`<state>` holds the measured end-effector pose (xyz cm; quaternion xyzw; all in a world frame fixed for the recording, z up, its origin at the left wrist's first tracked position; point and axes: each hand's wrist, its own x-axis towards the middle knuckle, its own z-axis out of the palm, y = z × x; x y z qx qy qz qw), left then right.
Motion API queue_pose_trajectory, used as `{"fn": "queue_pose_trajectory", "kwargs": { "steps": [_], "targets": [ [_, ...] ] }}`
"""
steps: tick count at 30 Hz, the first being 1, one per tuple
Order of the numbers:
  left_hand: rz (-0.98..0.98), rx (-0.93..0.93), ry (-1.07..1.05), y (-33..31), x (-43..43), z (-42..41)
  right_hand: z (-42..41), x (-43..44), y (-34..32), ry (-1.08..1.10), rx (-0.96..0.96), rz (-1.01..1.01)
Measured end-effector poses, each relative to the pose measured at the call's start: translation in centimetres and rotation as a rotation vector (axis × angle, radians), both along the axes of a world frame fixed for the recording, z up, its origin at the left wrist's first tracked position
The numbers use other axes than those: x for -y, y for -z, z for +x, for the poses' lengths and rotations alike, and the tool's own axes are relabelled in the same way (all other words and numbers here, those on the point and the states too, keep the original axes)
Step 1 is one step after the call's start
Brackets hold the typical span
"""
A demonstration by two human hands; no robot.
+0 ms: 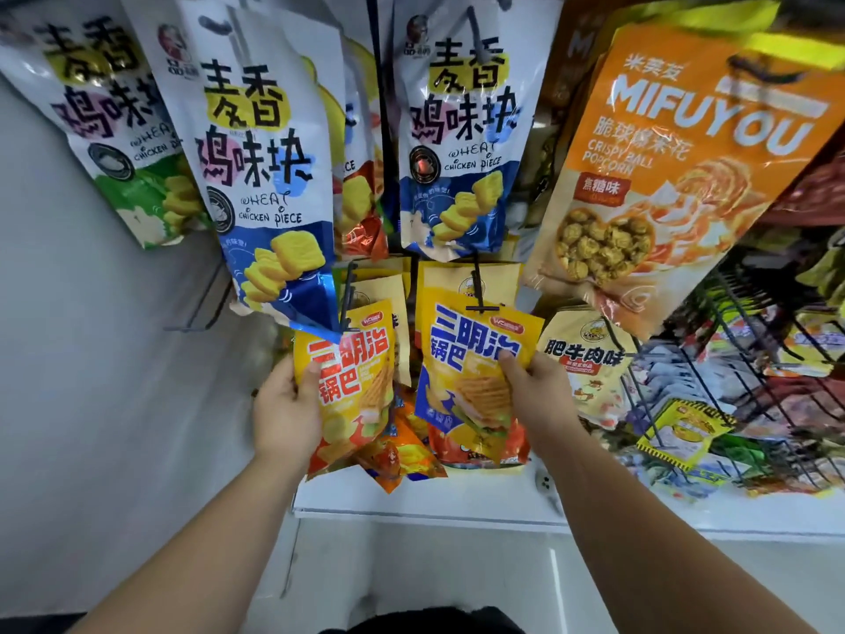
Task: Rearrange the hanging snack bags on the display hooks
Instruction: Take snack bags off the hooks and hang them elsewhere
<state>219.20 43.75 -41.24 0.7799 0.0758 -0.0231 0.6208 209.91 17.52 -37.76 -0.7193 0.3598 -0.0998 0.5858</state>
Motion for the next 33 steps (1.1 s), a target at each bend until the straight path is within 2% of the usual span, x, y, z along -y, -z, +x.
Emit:
{"fn": "queue_pose_trajectory", "kwargs": {
  "steps": [7,11,15,18,23,26,33],
  "targets": [
    [-0.021,0.078,-0.131,-1.8,0.8,-4.6,-3.0,1.5,0.3,-0.189,0.039,-0.016],
    [-0.013,0.064,-0.225,-2.0,-0.1,-7.0,-3.7,1.5,1.6,-0.262,0.038,0.082],
    [0.025,0.042,-0.329,-2.0,-2.9,-8.8,-3.3,-0.1,2.1,-0.365,0.040,0.062],
    [0.063,0.027,-0.415,-1.9,-6.0,-9.9,-2.2,-2.6,2.3,-0.457,-0.003,0.035],
    [0.104,0.034,-0.530,-1.4,-11.8,-10.8,0.3,-8.1,2.7,-0.576,0.032,-0.066],
    [0.054,0.045,-0.580,-1.5,-14.5,-10.4,2.0,-12.1,1.6,-0.596,0.005,-0.078],
    [0.015,0.031,-0.509,-2.1,-19.3,-7.1,6.3,-20.2,1.0,-0.551,-0.063,-0.060]
  ]
}}
